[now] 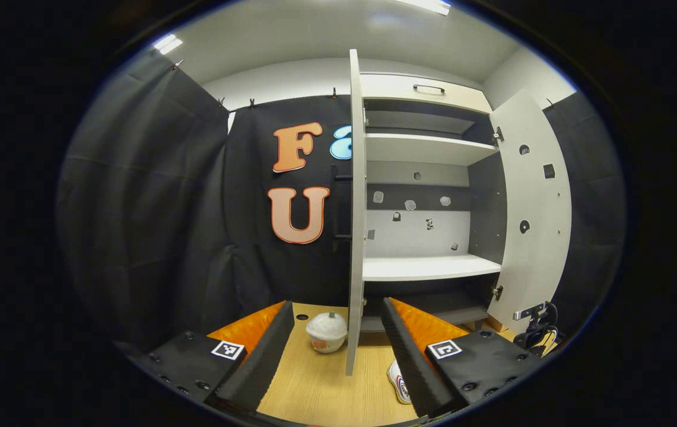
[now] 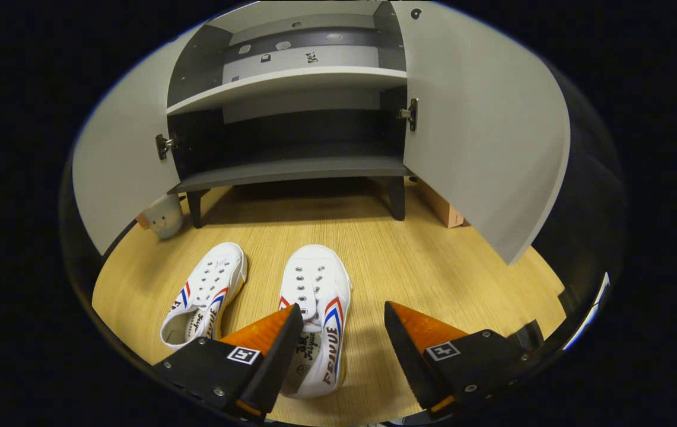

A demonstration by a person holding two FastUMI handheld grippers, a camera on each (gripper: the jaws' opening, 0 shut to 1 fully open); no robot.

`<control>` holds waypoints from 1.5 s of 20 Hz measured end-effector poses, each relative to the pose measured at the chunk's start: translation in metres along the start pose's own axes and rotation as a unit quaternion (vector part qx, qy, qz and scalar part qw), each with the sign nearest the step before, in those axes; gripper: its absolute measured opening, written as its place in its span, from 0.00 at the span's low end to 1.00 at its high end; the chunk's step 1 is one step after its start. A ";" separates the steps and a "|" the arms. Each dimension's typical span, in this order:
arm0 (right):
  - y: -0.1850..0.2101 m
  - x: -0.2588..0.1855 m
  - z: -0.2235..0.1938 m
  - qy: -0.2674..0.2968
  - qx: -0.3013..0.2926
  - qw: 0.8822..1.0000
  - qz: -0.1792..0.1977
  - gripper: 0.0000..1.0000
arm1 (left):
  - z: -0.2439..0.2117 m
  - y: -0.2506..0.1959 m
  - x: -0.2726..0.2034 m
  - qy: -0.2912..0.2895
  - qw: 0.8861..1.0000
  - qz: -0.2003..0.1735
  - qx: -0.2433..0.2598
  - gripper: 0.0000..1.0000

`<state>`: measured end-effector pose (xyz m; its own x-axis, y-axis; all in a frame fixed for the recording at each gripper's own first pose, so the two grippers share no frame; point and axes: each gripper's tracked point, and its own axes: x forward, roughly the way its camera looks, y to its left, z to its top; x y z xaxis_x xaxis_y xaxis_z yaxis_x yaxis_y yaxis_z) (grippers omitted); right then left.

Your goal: Grab one shoe with the right hand and put it into the shoe cabinet, grab the other shoe with the left hand and put it into the shoe cabinet; then close the right door with the right hand and the left door with the left hand.

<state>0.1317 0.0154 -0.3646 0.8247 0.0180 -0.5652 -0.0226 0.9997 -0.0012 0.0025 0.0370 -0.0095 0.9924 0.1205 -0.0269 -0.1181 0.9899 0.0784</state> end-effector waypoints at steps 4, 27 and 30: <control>-0.002 0.022 -0.018 0.040 0.027 0.999 0.003 0.74 | -0.006 0.006 -0.003 0.006 1.000 0.008 -0.002 0.96; 0.025 -0.069 0.109 0.004 0.047 0.999 0.025 0.01 | -0.017 -0.001 -0.002 0.007 1.000 -0.020 -0.011 0.96; 0.029 -0.097 0.159 -0.022 0.047 0.998 0.046 0.01 | -0.018 -0.004 0.002 0.006 0.999 -0.029 -0.016 0.96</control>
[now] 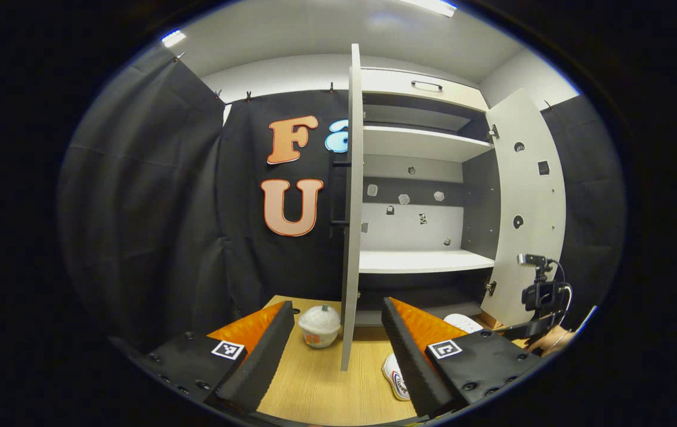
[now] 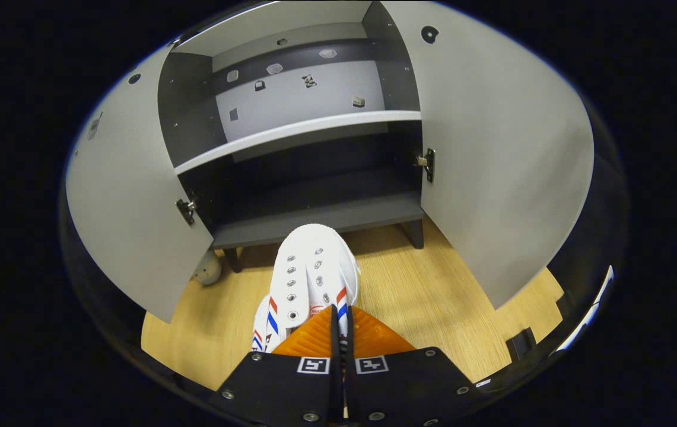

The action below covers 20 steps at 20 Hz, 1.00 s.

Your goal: Grab one shoe with the right hand and put it into the shoe cabinet, grab the other shoe with the left hand and put it into the shoe cabinet; then close the right door with the right hand and the left door with the left hand.

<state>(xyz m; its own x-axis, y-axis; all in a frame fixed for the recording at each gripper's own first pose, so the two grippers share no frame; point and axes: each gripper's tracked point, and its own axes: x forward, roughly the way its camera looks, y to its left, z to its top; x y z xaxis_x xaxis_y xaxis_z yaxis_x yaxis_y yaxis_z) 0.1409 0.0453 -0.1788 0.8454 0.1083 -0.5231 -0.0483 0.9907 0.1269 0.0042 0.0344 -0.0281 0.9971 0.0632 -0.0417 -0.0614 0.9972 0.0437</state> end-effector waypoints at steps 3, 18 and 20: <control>0.009 -0.016 0.054 -0.025 -0.003 1.000 0.013 0.01 | 0.003 -0.007 0.005 -0.007 1.000 -0.013 -0.003 0.96; 0.029 -0.021 0.259 -0.115 -0.019 0.993 0.016 0.01 | -0.008 0.003 0.025 -0.004 1.000 0.003 -0.004 0.96; 0.030 0.000 0.282 -0.115 -0.017 0.993 0.014 0.01 | -0.007 0.010 0.030 -0.004 1.000 0.012 0.000 0.96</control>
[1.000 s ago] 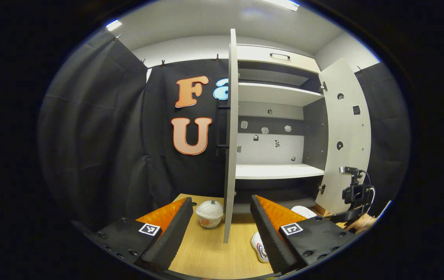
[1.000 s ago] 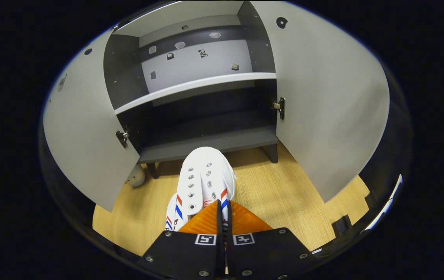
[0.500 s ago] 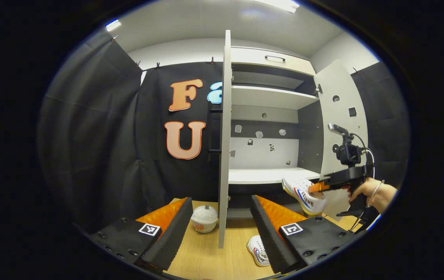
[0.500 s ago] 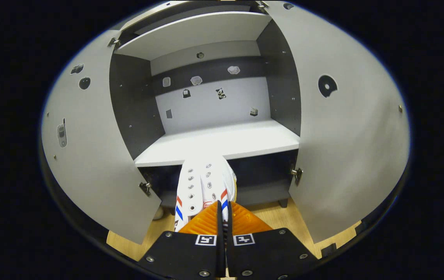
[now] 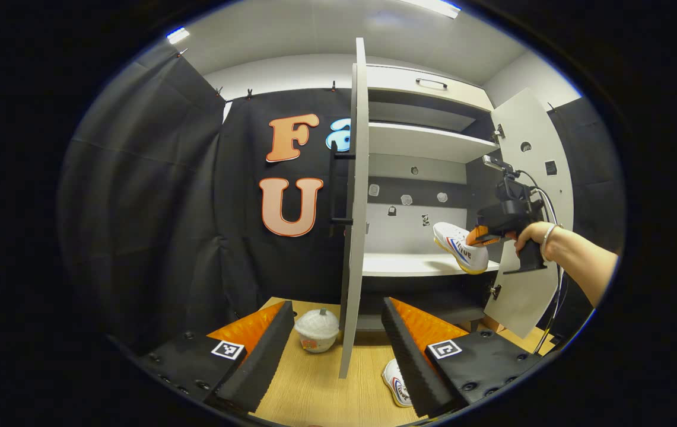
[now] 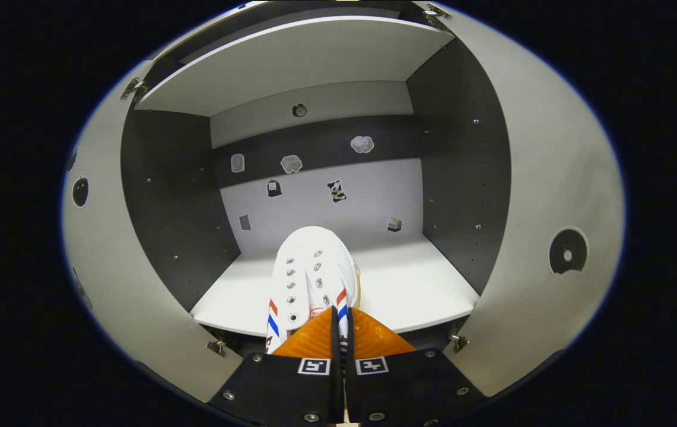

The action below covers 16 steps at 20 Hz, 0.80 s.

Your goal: Grab one shoe with the right hand and put it into the shoe cabinet, grab the other shoe with the left hand and put it into the shoe cabinet; then close the right door with the right hand and the left door with the left hand.

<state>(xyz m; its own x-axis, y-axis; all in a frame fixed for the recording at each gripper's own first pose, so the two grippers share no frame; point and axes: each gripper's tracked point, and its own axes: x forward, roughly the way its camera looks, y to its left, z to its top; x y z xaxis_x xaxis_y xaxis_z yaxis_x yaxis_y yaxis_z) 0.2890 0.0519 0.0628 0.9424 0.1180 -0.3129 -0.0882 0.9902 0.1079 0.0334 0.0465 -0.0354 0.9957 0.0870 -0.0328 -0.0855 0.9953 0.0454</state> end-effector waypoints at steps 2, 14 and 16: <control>-0.003 0.027 0.011 0.007 0.001 1.000 -0.006 0.01 | 0.002 0.007 0.003 -0.002 1.000 0.011 0.004 0.96; -0.027 0.126 -0.008 0.079 0.044 0.995 -0.036 0.01 | -0.008 0.030 0.019 0.021 0.998 0.055 -0.006 0.96; -0.025 0.129 -0.012 0.081 0.036 0.996 -0.034 0.01 | -0.012 0.031 0.020 0.028 0.998 0.058 -0.009 0.96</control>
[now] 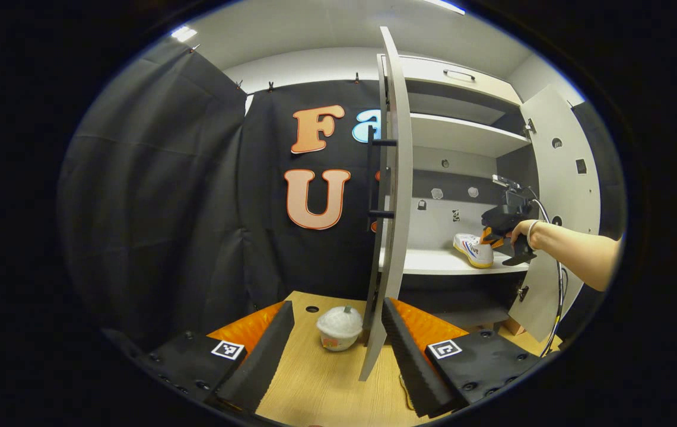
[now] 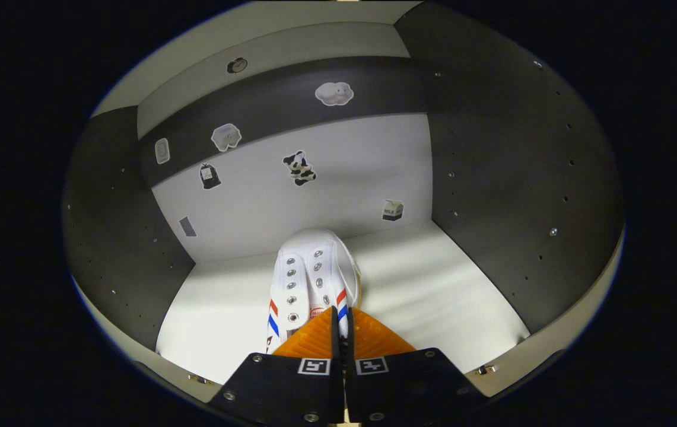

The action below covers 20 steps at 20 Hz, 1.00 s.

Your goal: Grab one shoe with the right hand and put it into the shoe cabinet, grab the other shoe with the left hand and put it into the shoe cabinet; then close the right door with the right hand and the left door with the left hand.

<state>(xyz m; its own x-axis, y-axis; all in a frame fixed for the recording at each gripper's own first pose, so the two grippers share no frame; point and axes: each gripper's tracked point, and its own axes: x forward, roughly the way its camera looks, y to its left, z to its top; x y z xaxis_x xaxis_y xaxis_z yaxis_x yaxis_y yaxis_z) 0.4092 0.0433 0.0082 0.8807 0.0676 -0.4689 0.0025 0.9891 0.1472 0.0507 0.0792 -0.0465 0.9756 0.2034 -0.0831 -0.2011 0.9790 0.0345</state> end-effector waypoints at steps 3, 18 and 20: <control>0.001 0.002 -0.003 0.006 0.001 1.000 0.004 0.05 | 0.000 -0.002 0.001 0.001 1.000 0.002 0.000 0.96; 0.006 -0.136 0.028 -0.149 -0.076 0.986 0.005 0.51 | -0.006 -0.037 -0.013 0.002 0.999 -0.052 0.004 0.96; 0.004 -0.166 0.026 -0.171 -0.071 0.983 0.007 0.63 | -0.008 -0.045 -0.016 0.004 0.998 -0.065 0.005 0.96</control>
<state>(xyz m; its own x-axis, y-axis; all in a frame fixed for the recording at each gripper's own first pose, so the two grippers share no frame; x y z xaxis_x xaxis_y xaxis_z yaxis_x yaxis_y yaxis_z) 0.2753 0.0329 0.1090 0.9879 0.0574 -0.1440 -0.0556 0.9983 0.0166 0.0430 0.0324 -0.0551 0.9927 0.0745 -0.0950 -0.0717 0.9969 0.0319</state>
